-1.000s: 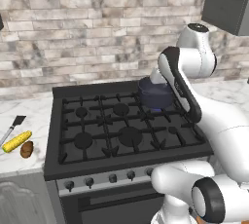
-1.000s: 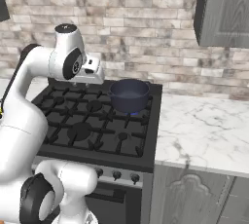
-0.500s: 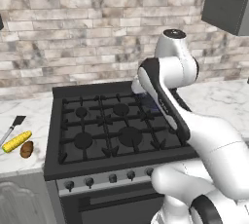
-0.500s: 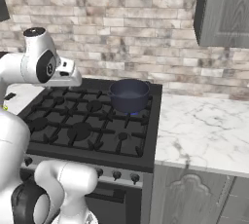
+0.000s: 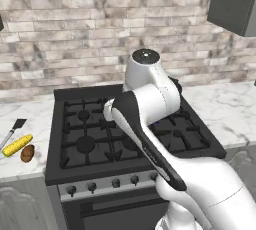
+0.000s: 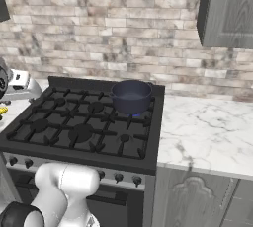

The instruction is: Put the potato and corn in the pot. Retrieve the spatula and lightly stir the vegetables in the pot.

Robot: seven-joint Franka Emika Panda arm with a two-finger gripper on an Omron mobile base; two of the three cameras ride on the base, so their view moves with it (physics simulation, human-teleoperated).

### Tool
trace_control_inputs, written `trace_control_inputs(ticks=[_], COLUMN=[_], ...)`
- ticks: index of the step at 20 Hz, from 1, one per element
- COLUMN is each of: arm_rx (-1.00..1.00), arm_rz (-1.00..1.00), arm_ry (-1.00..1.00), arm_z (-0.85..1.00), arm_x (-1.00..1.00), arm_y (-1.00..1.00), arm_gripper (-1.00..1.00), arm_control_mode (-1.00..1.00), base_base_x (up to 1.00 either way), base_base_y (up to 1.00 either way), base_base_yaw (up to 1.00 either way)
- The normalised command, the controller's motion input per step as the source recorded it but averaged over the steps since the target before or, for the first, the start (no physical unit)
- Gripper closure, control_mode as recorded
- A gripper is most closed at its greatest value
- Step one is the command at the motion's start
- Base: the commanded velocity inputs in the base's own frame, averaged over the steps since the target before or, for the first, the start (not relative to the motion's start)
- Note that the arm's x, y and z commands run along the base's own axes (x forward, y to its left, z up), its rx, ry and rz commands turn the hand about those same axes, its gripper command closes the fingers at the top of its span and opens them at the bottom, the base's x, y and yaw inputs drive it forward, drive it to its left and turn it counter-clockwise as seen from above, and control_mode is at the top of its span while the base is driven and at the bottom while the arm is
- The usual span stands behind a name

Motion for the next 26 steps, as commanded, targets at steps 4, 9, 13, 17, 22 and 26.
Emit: trace_control_inputs(ticks=[4,9,13,17,22,26], arm_rx=[-0.02,0.02,0.13,0.19,0.22,0.01], arm_rz=[0.04,-0.07,0.0,0.04,0.27,0.19], arm_ry=[-0.03,-0.08,-0.07,0.17,0.21,0.34], arm_z=[-0.03,-0.06,-0.22,-0.77,-0.87,-0.16], arm_x=[-0.33,0.0,0.0,0.3,0.6,0.54], arm_y=[1.0,1.0,0.96,0.41,0.22,0.41], arm_gripper=[-1.0,-1.0,-1.0,-1.0,-1.0,-1.0], arm_control_mode=[-1.0,-1.0,-1.0,-1.0,-1.0,-1.0], base_base_x=[0.0,0.0,0.0,0.0,0.0,0.0], base_base_y=[0.0,0.0,0.0,0.0,0.0,0.0], base_base_yaw=[0.0,0.0,0.0,0.0,0.0,0.0])
